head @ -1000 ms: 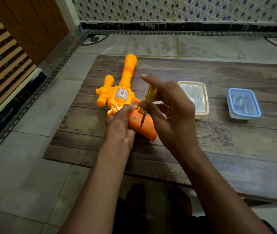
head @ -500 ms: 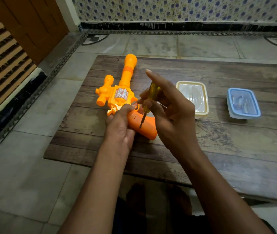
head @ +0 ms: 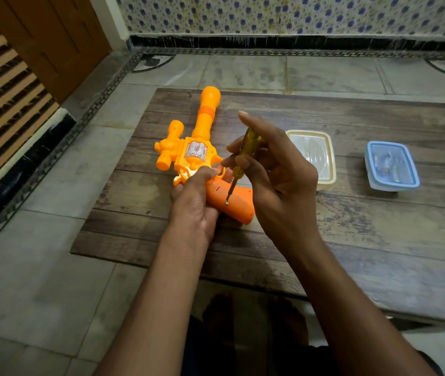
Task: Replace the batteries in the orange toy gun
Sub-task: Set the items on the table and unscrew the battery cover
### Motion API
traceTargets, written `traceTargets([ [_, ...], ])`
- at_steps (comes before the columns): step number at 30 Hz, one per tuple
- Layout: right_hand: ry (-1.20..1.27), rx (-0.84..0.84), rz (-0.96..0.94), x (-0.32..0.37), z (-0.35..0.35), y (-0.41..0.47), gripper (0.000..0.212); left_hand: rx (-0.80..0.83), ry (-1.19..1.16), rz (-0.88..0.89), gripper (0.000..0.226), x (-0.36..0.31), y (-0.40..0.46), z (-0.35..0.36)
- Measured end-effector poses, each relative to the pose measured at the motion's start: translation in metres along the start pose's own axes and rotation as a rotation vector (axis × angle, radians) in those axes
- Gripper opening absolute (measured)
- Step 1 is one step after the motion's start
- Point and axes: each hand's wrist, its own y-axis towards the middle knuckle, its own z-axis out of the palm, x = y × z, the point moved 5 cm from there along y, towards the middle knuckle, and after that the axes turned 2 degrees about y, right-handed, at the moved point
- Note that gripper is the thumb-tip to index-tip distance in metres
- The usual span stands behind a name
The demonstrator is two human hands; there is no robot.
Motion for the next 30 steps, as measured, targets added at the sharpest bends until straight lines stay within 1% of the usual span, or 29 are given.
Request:
traceTargets([
  [3, -0.004, -0.030, -0.009, 0.001, -0.001, 0.001, 0.049, 0.019, -0.006, -0.025, 0.083, 0.001, 0.002, 0.001],
  [6, -0.022, -0.080, -0.035, 0.001, -0.003, 0.004, 0.039, 0.013, -0.039, -0.048, 0.065, 0.001, 0.005, -0.002],
  [7, -0.041, -0.092, -0.051, 0.000, -0.004, 0.005, 0.035, 0.016, -0.050, -0.054, 0.062, 0.000, 0.006, -0.003],
  [10, -0.208, -0.112, -0.138, -0.004, -0.002, 0.009, 0.029, -0.004, -0.069, -0.059, 0.056, -0.003, 0.004, -0.008],
  [13, -0.317, -0.137, -0.192, -0.016, 0.006, 0.014, 0.037, -0.018, -0.062, -0.044, 0.056, -0.009, 0.004, -0.015],
  [15, -0.368, -0.104, -0.198, -0.026, 0.013, 0.018, 0.040, -0.025, -0.071, -0.038, 0.056, -0.011, 0.003, -0.018],
  [19, -0.518, 0.033, -0.228, -0.047, 0.021, 0.032, 0.041, -0.014, -0.113, -0.050, 0.052, -0.011, 0.004, -0.017],
  [22, -0.642, 0.261, -0.292, -0.061, 0.033, 0.052, 0.045, -0.009, -0.138, -0.058, 0.049, -0.010, 0.006, -0.016],
  [25, -0.748, 0.482, -0.282, -0.078, 0.044, 0.069, 0.050, -0.036, -0.147, -0.049, 0.043, -0.009, 0.010, -0.017],
  [27, -0.766, 0.565, -0.276, -0.089, 0.047, 0.074, 0.050, -0.035, -0.143, -0.047, 0.046, -0.008, 0.012, -0.017],
  [30, -0.805, 0.639, -0.229, -0.100, 0.048, 0.081, 0.046, 0.003, -0.164, -0.065, 0.049, -0.008, 0.008, -0.014],
])
